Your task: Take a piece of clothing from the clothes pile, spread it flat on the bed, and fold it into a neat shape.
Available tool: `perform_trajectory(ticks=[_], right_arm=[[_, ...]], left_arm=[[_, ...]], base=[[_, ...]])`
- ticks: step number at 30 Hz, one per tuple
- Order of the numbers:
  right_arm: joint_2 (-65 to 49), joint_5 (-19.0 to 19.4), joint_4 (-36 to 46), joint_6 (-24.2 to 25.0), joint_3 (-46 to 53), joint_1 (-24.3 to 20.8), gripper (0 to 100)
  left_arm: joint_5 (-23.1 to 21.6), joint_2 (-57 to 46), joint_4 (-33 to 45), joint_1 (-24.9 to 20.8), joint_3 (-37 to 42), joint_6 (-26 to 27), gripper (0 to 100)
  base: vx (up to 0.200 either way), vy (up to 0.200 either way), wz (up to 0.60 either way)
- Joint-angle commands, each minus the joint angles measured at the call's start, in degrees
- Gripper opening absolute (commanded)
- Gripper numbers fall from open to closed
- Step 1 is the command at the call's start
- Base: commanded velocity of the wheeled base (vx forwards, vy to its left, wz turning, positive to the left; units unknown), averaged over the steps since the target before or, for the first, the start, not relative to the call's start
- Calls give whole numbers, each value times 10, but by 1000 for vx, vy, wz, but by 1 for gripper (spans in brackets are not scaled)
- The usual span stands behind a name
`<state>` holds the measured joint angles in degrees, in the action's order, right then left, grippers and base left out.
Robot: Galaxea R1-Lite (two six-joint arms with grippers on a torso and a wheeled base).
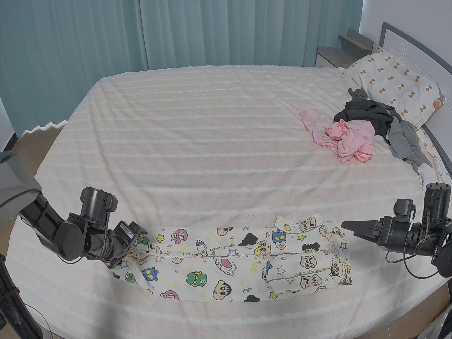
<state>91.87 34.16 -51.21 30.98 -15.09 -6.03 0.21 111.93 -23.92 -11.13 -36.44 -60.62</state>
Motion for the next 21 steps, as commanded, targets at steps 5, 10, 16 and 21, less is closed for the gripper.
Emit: perform_trajectory(ticks=[5, 10, 16, 21], right_arm=[[5, -1, -48, 1, 17, -2, 100], [3, -1, -49, 0, 20, -2, 100], [4, -1, -49, 0, 22, -2, 100], [2, -1, -49, 0, 24, -2, 100]], left_arm=[[52, -8, 45, 46, 3, 133, 100], [69, -38, 142, 65, -25, 197, 100], [58, -86, 177, 27, -92, 126, 100], [46, -65, 178, -24, -122, 41, 100]], base=[[0, 0, 0], [0, 0, 0], [0, 0, 0], [0, 0, 0]])
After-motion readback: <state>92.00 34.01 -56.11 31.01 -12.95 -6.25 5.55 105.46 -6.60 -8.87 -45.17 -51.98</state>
